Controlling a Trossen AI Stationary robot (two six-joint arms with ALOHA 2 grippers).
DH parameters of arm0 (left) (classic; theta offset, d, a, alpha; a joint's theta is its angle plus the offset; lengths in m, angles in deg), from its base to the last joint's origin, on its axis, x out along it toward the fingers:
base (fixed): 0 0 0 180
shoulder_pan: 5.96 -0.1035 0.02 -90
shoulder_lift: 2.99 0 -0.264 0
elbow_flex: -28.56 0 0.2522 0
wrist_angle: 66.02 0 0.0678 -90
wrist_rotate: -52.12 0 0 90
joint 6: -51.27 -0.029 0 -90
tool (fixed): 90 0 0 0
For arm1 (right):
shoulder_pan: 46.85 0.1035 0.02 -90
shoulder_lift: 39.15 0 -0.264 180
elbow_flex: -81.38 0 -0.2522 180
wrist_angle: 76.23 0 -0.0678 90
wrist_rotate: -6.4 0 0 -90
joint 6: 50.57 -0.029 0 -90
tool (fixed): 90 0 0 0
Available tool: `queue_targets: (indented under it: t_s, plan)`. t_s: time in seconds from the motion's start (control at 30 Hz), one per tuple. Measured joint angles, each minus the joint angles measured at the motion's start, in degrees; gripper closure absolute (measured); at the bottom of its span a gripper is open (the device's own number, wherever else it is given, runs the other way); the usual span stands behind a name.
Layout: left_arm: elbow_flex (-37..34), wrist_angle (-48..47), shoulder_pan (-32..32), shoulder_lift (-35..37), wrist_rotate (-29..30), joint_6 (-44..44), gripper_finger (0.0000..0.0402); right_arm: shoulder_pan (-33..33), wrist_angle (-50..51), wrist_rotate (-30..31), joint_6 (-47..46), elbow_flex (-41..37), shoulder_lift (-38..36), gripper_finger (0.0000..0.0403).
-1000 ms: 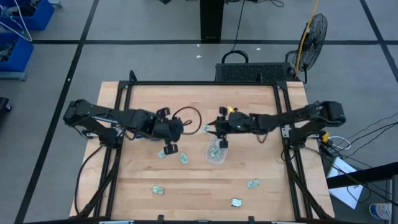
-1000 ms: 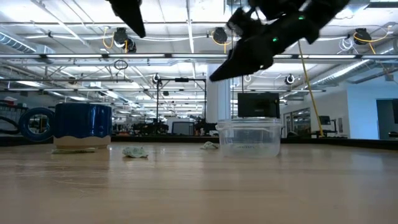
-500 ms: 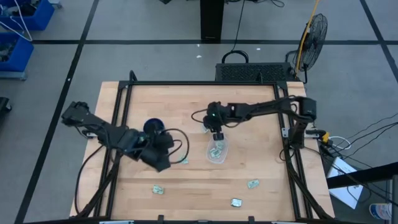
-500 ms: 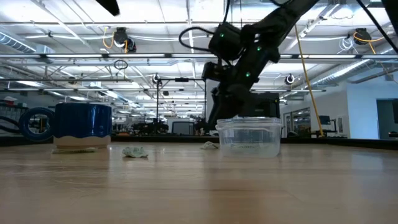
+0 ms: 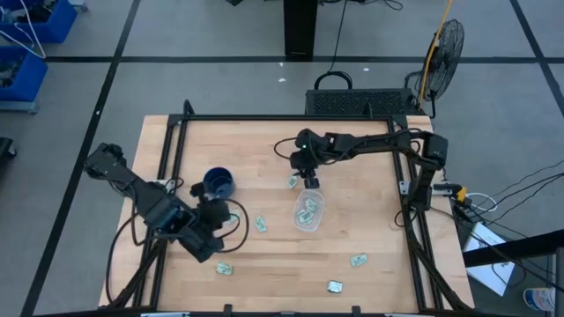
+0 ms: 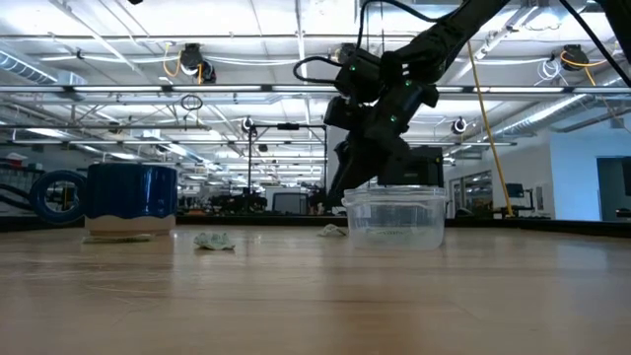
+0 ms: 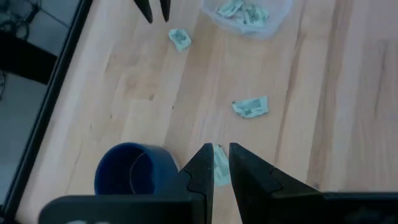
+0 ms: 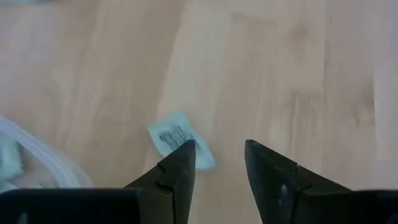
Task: Pick and place Stevia / Truvia into bins
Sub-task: Put the stevia packet into the transparent container
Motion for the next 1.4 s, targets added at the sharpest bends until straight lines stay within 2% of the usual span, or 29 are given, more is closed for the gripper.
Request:
queue_targets:
  t_s: [0.13, 0.3, 0.37, 0.5, 0.73, 0.9, 1.13, 1.4]
  plan:
    - [0.0, 0.2, 2.3, 0.0, 1.8, -0.1, 0.0344, 0.3, 0.1, -4.3, -1.5, -0.2, 0.0, 0.0270]
    - [0.0, 0.2, 5.7, 0.0, 5.1, -1.3, 0.0344, 1.2, 0.1, -4.0, -0.1, -0.9, 0.5, 0.0274]
    - [0.0, 0.2, 7.0, 0.0, 6.7, -1.6, 0.0344, 1.6, -2.4, -1.9, -0.6, -0.9, 0.9, 0.0270]
    - [0.0, 0.2, 8.6, 0.0, 8.4, -1.0, 0.0344, 1.6, -6.2, 3.2, -1.0, -0.9, 2.3, 0.0250]
    - [0.0, 0.3, 9.6, 0.0, 8.7, 0.9, 0.0344, 2.5, -3.7, 3.1, 0.2, -0.9, 5.6, 0.0199]
    - [0.0, 0.2, 9.5, 0.0, 8.8, 0.9, 0.0344, 3.1, -2.7, 3.2, -0.2, -0.9, 6.4, 0.0184]
    - [0.0, 0.4, 9.5, 0.0, 8.8, 1.2, 0.0344, 3.1, -1.9, 3.1, -0.1, -0.9, 6.4, 0.0196]
    - [0.0, 0.5, 9.5, 0.0, 8.7, 2.0, 0.0344, 3.1, -2.2, 3.1, 1.3, -0.9, 6.4, 0.0243]
